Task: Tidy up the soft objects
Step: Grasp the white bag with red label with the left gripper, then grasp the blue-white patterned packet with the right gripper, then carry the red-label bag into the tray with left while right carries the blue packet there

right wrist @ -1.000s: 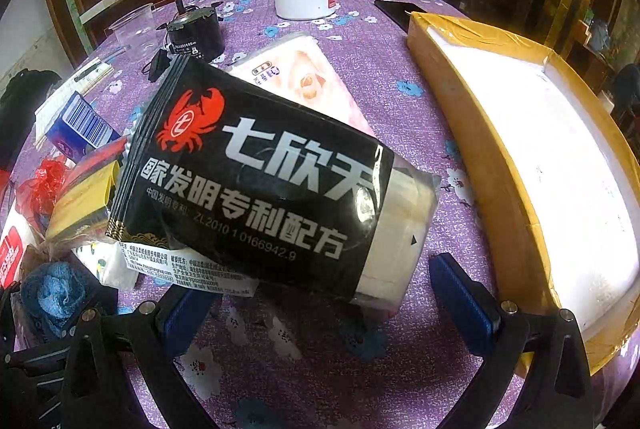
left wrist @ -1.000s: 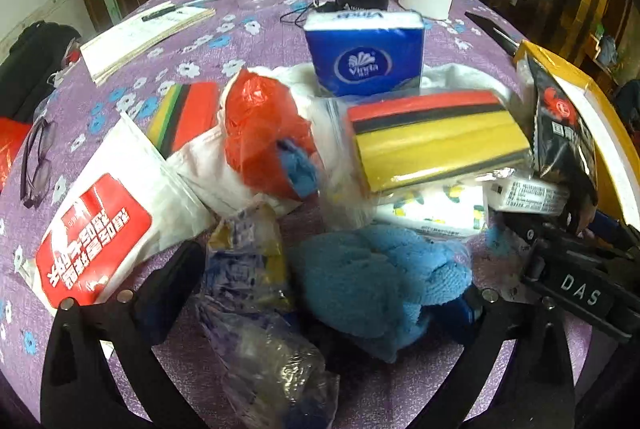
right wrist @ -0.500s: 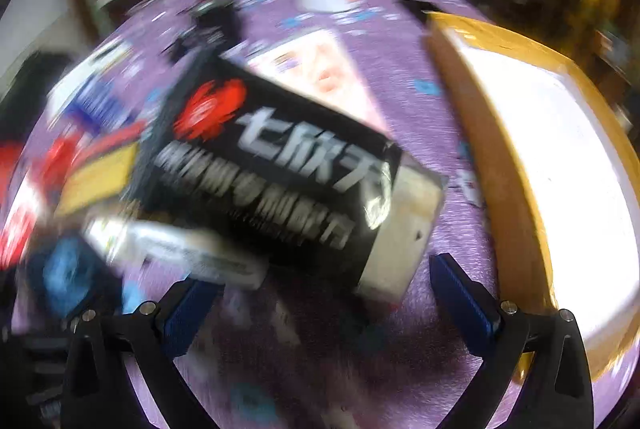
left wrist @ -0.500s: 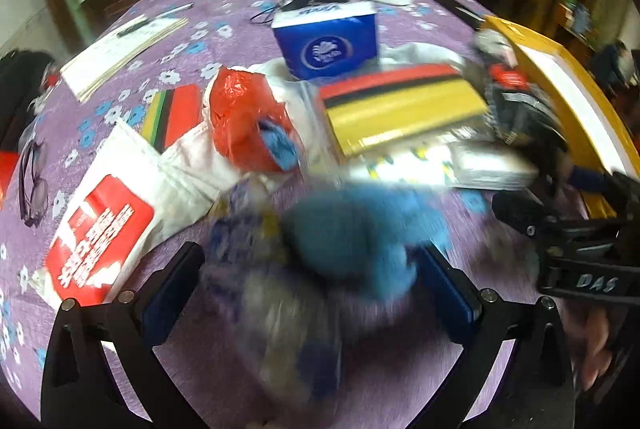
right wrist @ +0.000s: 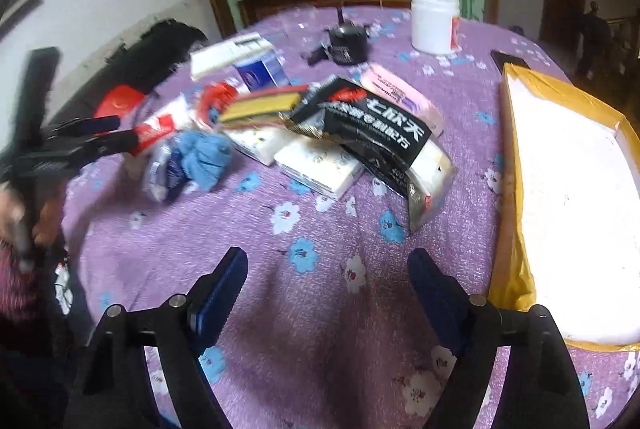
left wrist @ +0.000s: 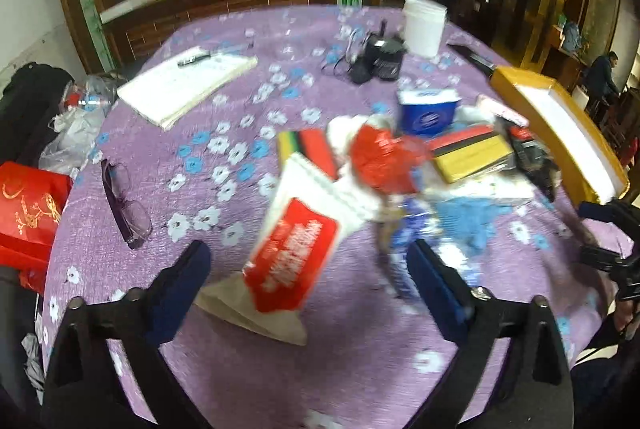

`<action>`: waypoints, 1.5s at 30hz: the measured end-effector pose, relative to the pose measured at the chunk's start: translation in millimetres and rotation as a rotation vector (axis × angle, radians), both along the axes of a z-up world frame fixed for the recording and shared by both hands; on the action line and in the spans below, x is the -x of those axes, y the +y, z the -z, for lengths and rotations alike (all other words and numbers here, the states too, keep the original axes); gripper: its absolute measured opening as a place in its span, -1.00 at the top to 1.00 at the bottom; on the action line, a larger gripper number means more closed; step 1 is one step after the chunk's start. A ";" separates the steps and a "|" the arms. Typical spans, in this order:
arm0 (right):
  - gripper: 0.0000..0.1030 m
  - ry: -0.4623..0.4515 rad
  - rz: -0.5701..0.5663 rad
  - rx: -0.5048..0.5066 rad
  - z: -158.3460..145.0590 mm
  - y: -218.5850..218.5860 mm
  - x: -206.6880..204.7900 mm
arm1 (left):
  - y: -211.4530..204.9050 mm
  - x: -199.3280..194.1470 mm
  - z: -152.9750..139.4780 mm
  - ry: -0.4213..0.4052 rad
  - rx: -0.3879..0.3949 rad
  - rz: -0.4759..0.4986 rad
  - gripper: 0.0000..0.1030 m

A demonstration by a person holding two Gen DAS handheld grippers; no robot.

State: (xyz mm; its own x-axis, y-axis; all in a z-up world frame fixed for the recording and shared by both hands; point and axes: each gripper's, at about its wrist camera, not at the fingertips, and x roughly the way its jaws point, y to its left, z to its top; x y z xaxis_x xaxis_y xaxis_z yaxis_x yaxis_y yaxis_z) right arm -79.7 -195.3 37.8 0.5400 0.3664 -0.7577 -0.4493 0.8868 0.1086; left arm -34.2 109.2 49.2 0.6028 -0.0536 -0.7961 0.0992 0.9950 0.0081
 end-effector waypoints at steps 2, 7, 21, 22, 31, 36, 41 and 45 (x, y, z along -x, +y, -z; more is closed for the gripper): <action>-0.61 -0.006 -0.015 -0.033 -2.9 -1.5 2.0 | 5.0 -9.4 6.6 0.021 -0.022 0.016 -0.74; -0.61 -0.028 -0.053 -0.047 -7.4 5.6 6.8 | 3.7 -23.1 18.9 0.047 -0.050 0.041 -0.74; -0.11 0.114 -0.270 -0.160 -20.5 76.9 0.9 | 20.5 1.3 21.6 0.021 0.083 -0.091 0.24; -0.05 0.139 -0.285 -0.177 -20.3 85.9 -2.0 | 21.3 4.3 20.0 0.014 0.092 -0.092 0.24; 0.06 0.249 -0.239 -0.145 3.3 154.5 -34.1 | 23.8 7.5 13.2 -0.023 0.107 -0.096 0.24; 0.52 0.311 -0.187 -0.092 27.2 170.4 -57.7 | 22.8 9.4 15.8 -0.022 0.118 -0.090 0.24; 0.53 0.247 -0.221 -0.148 17.5 155.0 -50.4 | 13.0 10.8 9.3 -0.039 0.138 -0.061 0.24; 0.52 0.176 -0.230 -0.200 -2.2 131.6 -40.0 | -6.0 12.6 -0.8 -0.064 0.148 -0.018 0.24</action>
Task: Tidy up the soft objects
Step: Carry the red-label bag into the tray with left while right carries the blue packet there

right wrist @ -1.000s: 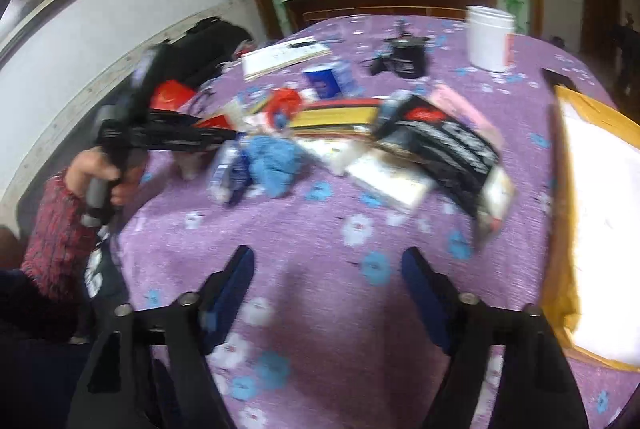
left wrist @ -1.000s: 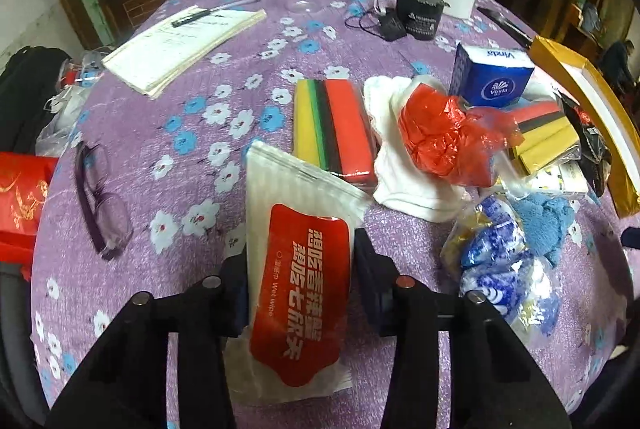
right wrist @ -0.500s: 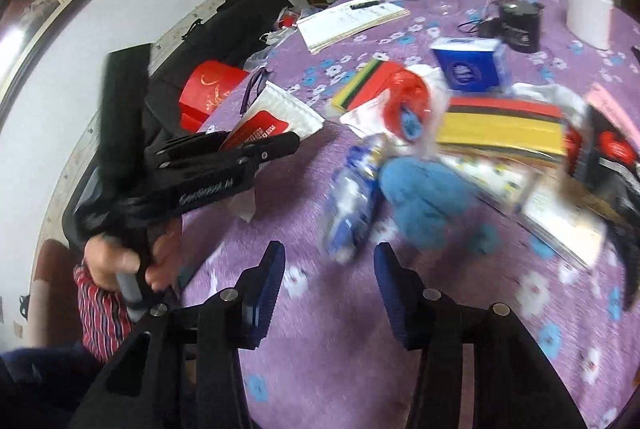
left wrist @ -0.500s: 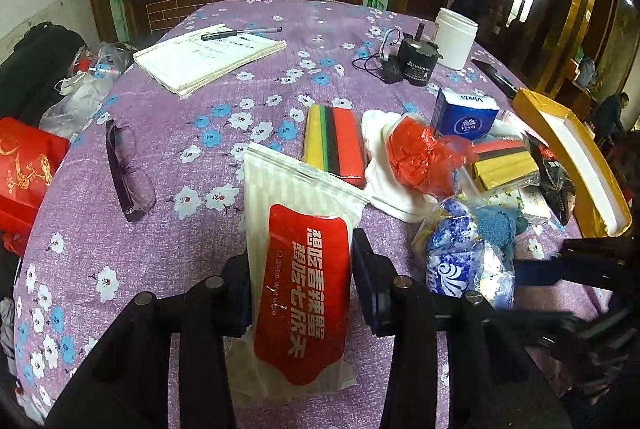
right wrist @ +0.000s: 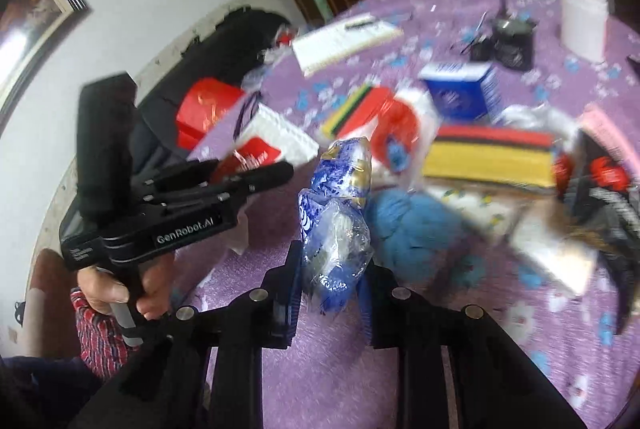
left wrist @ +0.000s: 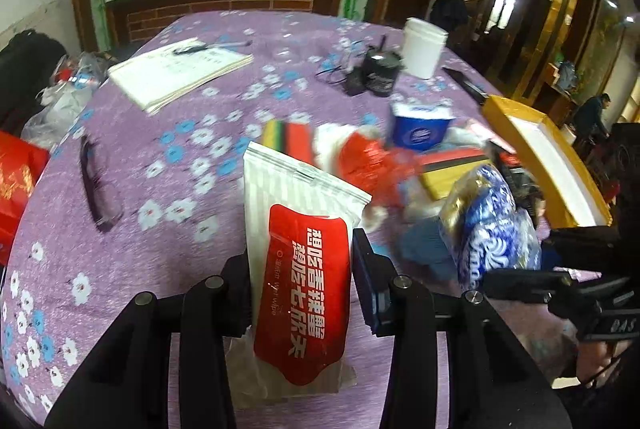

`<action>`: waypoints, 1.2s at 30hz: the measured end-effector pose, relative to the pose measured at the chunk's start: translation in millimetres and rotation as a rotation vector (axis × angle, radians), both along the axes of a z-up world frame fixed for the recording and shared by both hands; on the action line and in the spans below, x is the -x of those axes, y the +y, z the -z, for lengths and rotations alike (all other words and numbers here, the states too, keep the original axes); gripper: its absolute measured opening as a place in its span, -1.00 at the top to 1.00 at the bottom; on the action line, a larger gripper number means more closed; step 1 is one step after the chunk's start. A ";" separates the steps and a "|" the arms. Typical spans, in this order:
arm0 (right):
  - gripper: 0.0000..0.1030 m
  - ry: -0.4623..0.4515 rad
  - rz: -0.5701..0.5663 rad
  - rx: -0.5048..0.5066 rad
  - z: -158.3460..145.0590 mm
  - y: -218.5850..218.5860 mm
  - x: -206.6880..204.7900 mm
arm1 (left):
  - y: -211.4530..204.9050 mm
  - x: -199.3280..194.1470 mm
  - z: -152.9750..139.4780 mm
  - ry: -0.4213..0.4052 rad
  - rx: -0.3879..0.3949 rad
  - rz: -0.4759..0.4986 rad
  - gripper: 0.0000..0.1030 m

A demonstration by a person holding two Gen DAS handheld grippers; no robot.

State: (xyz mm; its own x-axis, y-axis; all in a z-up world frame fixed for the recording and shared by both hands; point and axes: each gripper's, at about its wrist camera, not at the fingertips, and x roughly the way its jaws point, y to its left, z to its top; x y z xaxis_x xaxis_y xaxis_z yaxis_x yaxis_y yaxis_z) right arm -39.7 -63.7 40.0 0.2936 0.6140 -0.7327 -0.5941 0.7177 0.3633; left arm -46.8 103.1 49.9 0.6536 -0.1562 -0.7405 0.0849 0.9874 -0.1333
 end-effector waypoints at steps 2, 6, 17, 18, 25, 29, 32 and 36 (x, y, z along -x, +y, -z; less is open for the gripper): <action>0.52 -0.014 0.016 -0.022 -6.6 -13.9 1.1 | -9.7 -0.4 -3.7 -0.006 -0.001 0.018 0.24; 0.52 -0.021 0.057 -0.061 -12.4 -38.1 0.0 | -32.7 -2.9 -10.1 -0.017 -0.012 0.063 0.24; 0.51 -0.043 0.202 -0.137 -26.6 -104.9 -15.4 | -101.2 -23.9 -22.4 -0.022 -0.022 0.169 0.24; 0.51 -0.047 0.225 -0.144 -28.5 -114.5 -17.9 | -110.8 -27.4 -24.1 -0.021 -0.023 0.182 0.24; 0.51 -0.064 0.356 -0.164 -41.0 -166.4 -30.7 | -168.1 -51.7 -39.7 -0.022 -0.008 0.257 0.25; 0.51 -0.082 0.434 -0.185 -50.9 -199.1 -43.4 | -207.7 -65.2 -54.7 -0.046 -0.020 0.303 0.25; 0.51 -0.091 0.505 -0.204 -59.2 -228.2 -53.4 | -234.1 -78.9 -61.7 -0.044 -0.009 0.334 0.25; 0.51 -0.106 0.584 -0.219 -63.9 -261.6 -67.3 | -269.0 -97.2 -63.9 -0.035 -0.007 0.377 0.25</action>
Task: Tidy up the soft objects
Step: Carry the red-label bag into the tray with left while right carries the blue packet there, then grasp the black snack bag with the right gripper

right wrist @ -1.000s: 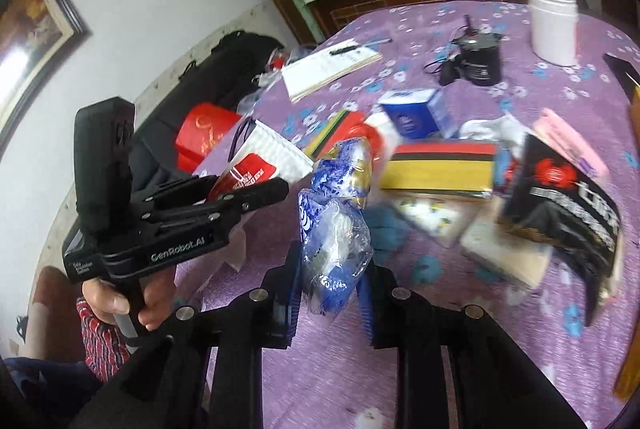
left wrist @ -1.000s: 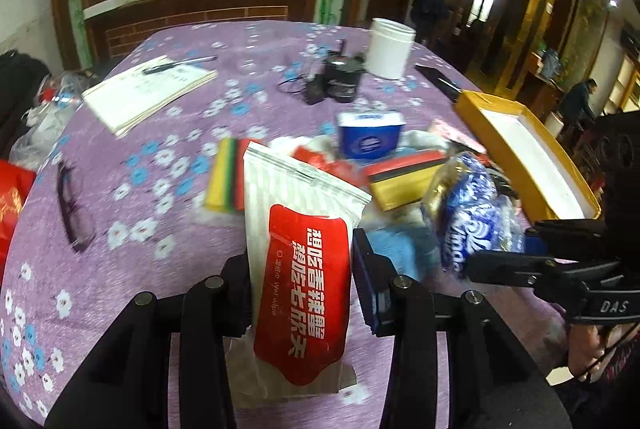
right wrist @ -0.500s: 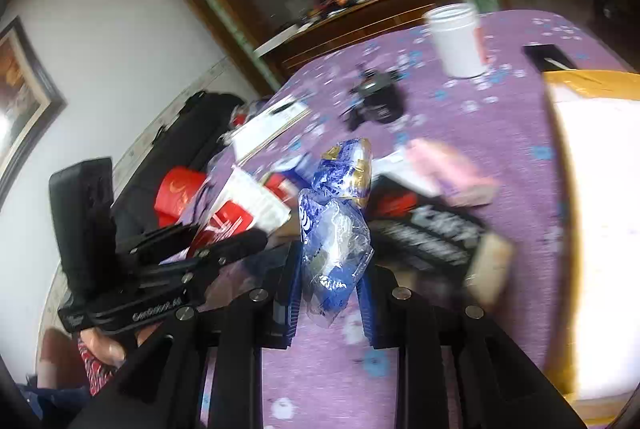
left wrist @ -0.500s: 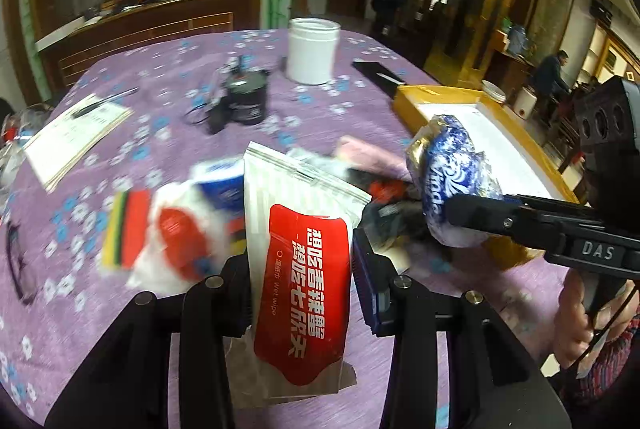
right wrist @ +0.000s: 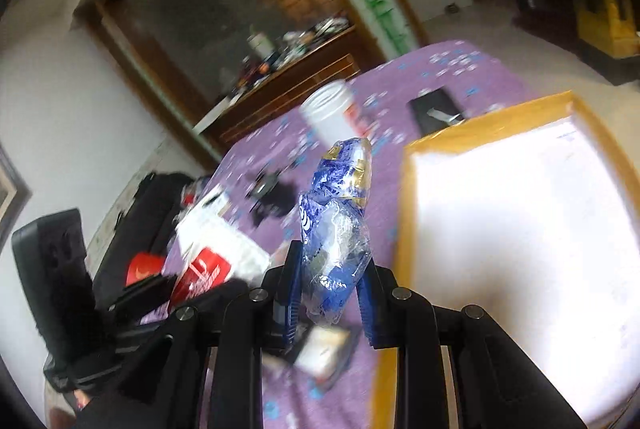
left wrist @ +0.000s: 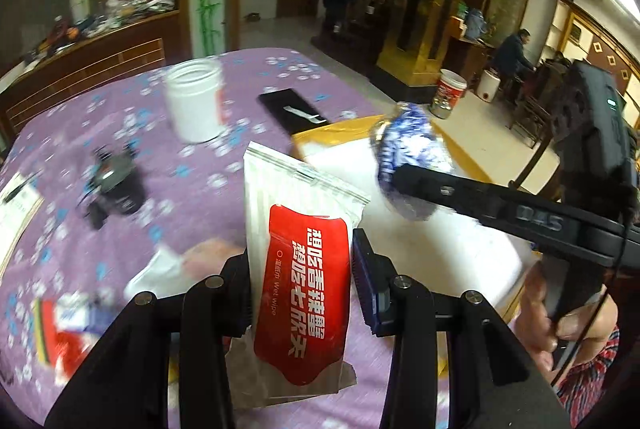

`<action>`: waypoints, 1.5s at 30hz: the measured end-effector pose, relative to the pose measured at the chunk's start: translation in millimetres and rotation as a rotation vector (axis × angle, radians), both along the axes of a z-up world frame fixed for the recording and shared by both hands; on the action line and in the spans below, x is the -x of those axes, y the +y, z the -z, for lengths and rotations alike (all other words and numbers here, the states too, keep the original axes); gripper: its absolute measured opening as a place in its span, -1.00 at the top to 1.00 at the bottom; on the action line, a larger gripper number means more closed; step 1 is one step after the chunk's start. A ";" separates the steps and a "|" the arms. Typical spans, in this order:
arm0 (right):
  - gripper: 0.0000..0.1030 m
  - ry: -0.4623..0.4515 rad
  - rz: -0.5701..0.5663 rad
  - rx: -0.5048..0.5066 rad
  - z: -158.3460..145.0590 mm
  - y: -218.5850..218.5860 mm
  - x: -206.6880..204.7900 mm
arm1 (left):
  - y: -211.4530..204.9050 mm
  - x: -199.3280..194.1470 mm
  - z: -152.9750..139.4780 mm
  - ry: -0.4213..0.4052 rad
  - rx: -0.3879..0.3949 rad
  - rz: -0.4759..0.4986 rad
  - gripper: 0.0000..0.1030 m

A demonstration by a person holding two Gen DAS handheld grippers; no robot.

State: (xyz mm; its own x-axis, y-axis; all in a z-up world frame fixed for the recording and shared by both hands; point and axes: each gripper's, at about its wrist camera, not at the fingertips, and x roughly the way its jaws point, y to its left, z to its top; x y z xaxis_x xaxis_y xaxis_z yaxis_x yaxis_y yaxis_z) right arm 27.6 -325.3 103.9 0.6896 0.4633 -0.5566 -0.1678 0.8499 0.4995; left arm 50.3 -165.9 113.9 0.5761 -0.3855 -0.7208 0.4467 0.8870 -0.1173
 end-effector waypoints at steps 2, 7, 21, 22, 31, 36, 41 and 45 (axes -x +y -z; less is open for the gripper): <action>0.51 0.017 0.047 -0.001 -0.1 -19.4 -13.6 | -23.0 -12.3 3.1 0.007 -0.003 0.022 0.25; 0.50 0.110 0.188 -0.009 13.2 -61.9 -56.2 | -67.6 -47.4 15.4 0.041 0.007 0.043 0.25; 0.45 0.237 0.292 -0.027 60.2 -110.4 -104.6 | -104.9 -94.0 61.6 0.172 0.044 -0.019 0.24; 0.44 0.238 0.288 -0.039 61.3 -112.1 -104.2 | -105.9 -91.8 62.1 0.157 0.043 -0.030 0.24; 0.17 0.241 0.301 -0.057 62.2 -112.2 -110.5 | -105.1 -92.9 65.2 0.171 0.058 -0.031 -0.08; 0.13 0.215 0.313 -0.056 56.0 -113.9 -105.0 | -95.7 -85.3 53.0 0.173 0.088 -0.028 -0.08; 0.13 0.151 0.327 -0.036 37.2 -111.6 -88.7 | -82.6 -62.1 34.2 0.128 0.082 0.000 -0.08; 0.13 0.103 0.309 -0.040 20.7 -102.5 -66.0 | -62.9 -39.4 27.1 0.108 0.081 0.004 -0.08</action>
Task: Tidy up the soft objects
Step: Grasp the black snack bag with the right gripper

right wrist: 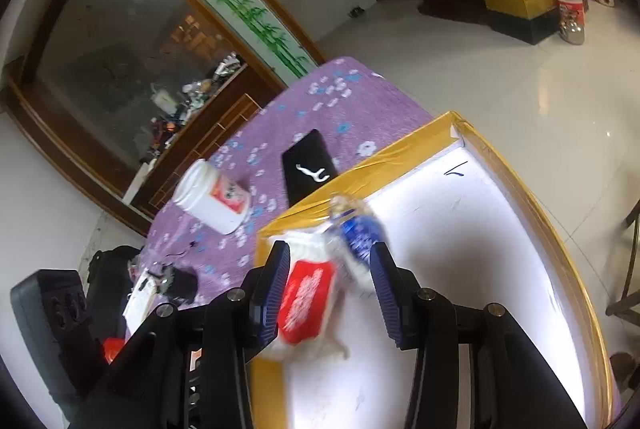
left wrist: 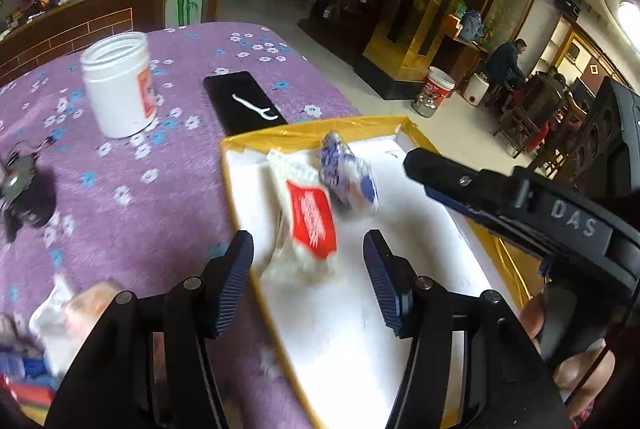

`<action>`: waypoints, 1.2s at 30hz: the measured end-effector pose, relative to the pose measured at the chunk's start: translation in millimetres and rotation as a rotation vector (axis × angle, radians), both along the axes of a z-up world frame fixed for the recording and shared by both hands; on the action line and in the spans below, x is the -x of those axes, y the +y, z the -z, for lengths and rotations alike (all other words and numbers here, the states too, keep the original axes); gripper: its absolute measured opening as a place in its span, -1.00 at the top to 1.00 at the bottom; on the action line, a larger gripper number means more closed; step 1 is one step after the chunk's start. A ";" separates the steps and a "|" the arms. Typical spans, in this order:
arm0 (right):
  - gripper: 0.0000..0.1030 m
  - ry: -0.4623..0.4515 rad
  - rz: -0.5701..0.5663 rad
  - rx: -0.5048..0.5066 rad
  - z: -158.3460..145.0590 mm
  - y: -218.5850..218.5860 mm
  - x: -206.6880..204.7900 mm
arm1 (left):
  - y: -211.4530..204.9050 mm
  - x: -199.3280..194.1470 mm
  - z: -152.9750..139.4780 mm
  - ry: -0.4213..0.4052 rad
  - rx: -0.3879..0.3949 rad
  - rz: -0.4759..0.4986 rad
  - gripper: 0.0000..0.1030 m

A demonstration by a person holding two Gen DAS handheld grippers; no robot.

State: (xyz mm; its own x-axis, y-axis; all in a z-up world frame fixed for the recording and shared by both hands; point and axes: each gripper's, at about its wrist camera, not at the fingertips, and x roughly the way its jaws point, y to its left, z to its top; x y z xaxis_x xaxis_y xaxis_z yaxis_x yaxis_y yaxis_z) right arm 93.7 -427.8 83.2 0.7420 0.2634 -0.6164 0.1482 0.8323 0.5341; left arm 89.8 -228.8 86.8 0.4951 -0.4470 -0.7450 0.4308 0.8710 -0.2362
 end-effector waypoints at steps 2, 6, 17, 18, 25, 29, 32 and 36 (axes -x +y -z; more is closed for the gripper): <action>0.12 -0.026 -0.021 0.002 -7.7 7.4 14.2 | 14.4 14.4 -3.2 -0.010 0.002 -0.005 -0.08; 0.11 -0.059 -0.083 0.029 -18.1 29.9 41.1 | 43.4 41.3 -7.4 -0.010 0.019 0.001 -0.08; 0.11 -0.052 -0.332 0.060 -14.8 123.5 81.3 | 150.2 92.4 -7.9 -0.022 0.071 -0.100 -0.08; 0.11 -0.048 -0.353 0.063 -12.8 130.9 83.6 | 159.5 93.3 -8.0 -0.021 0.077 -0.114 -0.08; 0.06 -0.002 -0.460 0.117 6.4 181.0 91.4 | 244.0 111.0 16.8 0.010 0.074 -0.251 -0.20; -0.02 0.018 -0.434 0.114 13.0 185.0 84.1 | 275.8 115.9 34.0 0.051 0.119 -0.314 -0.20; -0.20 0.052 -0.391 0.111 18.6 184.8 70.0 | 284.4 117.0 43.0 0.077 0.144 -0.320 -0.20; -0.24 0.105 -0.396 0.095 32.0 191.8 50.3 | 286.8 124.3 46.9 0.080 0.161 -0.281 -0.20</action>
State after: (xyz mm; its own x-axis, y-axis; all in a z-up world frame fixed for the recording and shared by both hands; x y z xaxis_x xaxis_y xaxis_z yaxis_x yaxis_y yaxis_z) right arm 43.3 -236.0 51.2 0.5266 0.4539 -0.7188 -0.1429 0.8808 0.4515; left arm -34.5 58.1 39.8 0.5581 -0.4165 -0.7176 0.1534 0.9018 -0.4041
